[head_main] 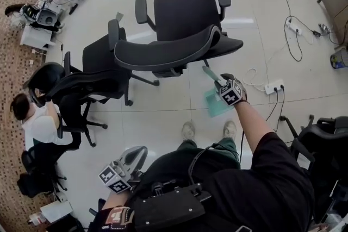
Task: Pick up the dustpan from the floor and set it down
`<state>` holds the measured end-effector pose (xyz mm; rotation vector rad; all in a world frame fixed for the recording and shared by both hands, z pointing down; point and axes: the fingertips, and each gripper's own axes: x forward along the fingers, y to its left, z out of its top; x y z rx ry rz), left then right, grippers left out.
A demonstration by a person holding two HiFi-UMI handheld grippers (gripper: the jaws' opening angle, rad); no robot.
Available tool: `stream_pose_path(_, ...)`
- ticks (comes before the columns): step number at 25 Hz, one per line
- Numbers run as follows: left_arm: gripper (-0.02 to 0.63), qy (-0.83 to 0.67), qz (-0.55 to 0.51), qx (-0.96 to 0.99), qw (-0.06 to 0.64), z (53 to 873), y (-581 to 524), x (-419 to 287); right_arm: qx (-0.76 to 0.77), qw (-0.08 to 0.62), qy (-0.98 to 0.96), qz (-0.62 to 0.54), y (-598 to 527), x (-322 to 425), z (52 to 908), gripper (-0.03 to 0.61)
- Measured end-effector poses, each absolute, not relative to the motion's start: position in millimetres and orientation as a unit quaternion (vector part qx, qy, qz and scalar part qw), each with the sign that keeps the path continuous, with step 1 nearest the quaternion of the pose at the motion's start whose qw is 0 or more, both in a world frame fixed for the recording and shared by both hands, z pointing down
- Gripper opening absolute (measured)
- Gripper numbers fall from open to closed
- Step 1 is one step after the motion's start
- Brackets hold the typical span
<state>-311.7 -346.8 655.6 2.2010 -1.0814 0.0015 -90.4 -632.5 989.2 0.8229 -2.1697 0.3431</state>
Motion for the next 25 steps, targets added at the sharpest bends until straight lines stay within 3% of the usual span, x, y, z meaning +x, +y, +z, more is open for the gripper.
stream_pose_path(4,0.008,-0.396,-0.023,0.862,0.315,613,-348,-267,0.318,0.335,-0.878,0.130,-595,-63,898,0.178)
stream_pose_path(9,0.008,-0.356,-0.072,0.892,0.269,536,-357,-195,0.288,0.231,-0.921,0.126,-528,-16,726,0.161)
stream_pose_path(14,0.008,-0.329,-0.103,0.909,0.232,475,-329,-128,0.270,0.147,-0.944,0.118,-447,50,588,0.047)
stream_pose_path(15,0.008,-0.327,-0.107,0.911,0.227,468,-319,-119,0.261,0.135,-0.949,0.114,-429,59,569,0.021)
stream_pose_path(19,0.008,-0.325,-0.122,0.916,0.199,449,-304,-87,0.245,0.110,-0.960,0.081,-400,97,511,0.020)
stream_pose_path(25,0.008,-0.343,-0.123,0.910,0.197,441,-278,-63,0.221,0.075,-0.967,0.102,-374,109,488,0.020)
